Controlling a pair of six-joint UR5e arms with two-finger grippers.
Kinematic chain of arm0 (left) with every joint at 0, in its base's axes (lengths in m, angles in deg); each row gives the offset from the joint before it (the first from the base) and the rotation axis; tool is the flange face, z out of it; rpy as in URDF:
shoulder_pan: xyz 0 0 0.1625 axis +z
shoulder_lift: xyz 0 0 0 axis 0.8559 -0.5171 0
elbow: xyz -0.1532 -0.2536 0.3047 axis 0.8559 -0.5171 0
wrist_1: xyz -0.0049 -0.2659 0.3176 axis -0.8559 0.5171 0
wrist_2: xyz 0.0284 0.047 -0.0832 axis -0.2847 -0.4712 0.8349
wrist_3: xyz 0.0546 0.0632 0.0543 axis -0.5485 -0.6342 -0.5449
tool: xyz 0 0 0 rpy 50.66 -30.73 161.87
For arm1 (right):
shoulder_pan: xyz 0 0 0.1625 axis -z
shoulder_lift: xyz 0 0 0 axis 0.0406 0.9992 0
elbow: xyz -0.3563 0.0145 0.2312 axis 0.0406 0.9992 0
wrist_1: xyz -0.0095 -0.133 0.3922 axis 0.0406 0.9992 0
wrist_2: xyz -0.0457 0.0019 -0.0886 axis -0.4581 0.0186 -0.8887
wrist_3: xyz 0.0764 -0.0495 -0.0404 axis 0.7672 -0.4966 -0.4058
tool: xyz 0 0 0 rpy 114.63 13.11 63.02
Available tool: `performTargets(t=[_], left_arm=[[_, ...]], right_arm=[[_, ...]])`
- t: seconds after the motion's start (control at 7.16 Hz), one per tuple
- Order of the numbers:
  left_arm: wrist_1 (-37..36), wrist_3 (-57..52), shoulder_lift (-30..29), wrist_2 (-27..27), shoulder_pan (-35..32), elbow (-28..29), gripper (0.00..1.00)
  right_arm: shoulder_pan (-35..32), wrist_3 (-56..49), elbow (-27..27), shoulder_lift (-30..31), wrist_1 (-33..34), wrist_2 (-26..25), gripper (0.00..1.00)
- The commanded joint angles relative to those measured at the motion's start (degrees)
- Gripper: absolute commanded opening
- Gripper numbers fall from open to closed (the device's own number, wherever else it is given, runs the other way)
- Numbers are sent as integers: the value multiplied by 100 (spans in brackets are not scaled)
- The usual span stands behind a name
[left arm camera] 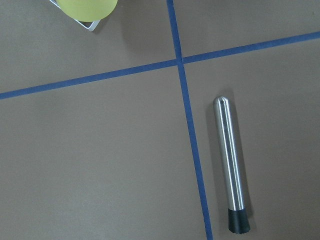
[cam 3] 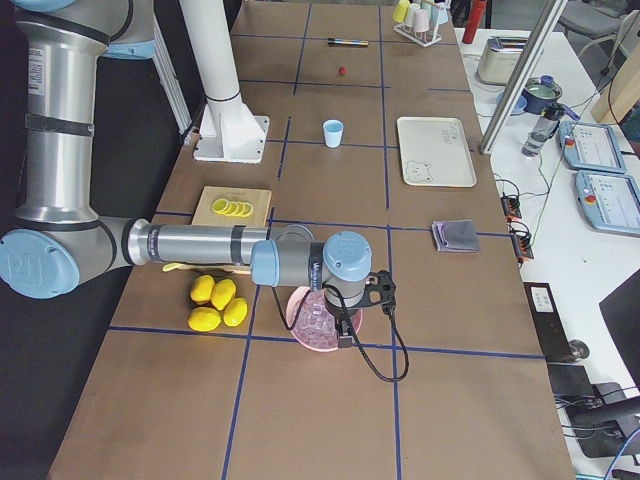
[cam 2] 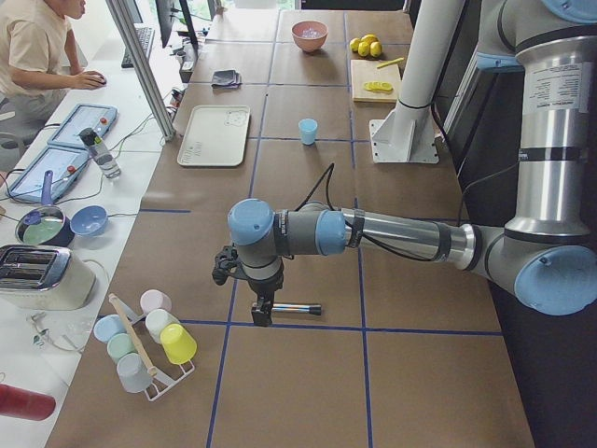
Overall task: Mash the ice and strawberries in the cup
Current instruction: 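Pick a clear ice cube from the pink bowl with the right gripper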
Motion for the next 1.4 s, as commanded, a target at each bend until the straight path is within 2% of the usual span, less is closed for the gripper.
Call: performTargets(t=[0.0, 0.14, 0.42, 0.7, 0.98, 1.26], left_arm=[[50, -20, 3, 18, 4, -28, 100], [50, -37, 12, 18, 4, -37, 100], [59, -55, 56, 27, 4, -46, 100], [59, -64, 143, 27, 4, -159, 100], [59, -64, 301, 27, 4, -283, 100], [59, -64, 302, 27, 4, -283, 100]], right_arm=[[0, -31, -27, 256, -597, 4, 100], [9, 247, -45, 424, -1020, 82, 100], [218, 1972, -238, 732, -1401, 215, 99], [859, 3510, -273, 760, -1701, 171, 97], [1491, 5346, -256, 1013, -2854, 102, 93], [1730, 5646, -125, 1076, -3019, -99, 93]])
